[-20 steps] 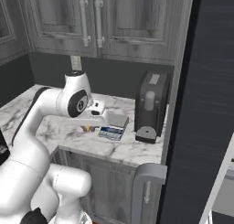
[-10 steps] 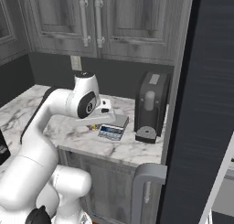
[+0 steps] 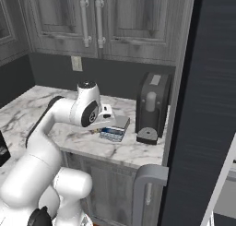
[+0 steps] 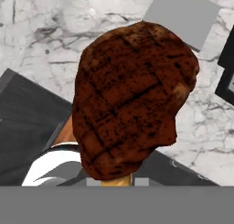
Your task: Take the steak from the fridge and place it on the digital scale on the counter by the fridge. Wait a few seconds for a reading, then move it to the plate on the dining counter.
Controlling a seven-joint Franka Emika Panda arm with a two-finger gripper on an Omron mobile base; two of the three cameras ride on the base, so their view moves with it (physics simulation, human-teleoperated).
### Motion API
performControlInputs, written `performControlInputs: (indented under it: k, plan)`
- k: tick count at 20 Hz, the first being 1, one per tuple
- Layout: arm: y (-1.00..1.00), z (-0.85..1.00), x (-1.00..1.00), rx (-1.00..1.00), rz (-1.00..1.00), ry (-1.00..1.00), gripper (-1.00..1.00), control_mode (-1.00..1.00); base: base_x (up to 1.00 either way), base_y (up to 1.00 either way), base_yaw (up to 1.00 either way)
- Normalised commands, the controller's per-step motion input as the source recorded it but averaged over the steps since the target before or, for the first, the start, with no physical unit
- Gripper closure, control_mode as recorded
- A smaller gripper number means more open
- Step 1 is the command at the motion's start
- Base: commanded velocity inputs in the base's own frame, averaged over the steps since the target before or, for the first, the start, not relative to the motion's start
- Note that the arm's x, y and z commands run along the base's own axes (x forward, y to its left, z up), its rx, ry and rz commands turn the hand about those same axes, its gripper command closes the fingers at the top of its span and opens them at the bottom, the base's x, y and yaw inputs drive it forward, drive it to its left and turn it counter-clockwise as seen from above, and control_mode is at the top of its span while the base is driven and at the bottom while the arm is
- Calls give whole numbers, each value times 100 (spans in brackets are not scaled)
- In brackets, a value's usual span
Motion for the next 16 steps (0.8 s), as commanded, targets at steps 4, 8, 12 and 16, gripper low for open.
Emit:
performControlInputs:
  k: [4, 8, 12, 16]
  plan:
    - [9, -26, 92, 0, -22, 0, 100, -100, 0, 0, 0]
    - [0, -17, 84, 0, -31, 0, 100, -100, 0, 0, 0]
    - [0, -8, 61, 6, -33, 0, 100, -100, 0, 0, 0]
    - [0, 0, 20, 3, -12, 1, 100, -100, 0, 0, 0]
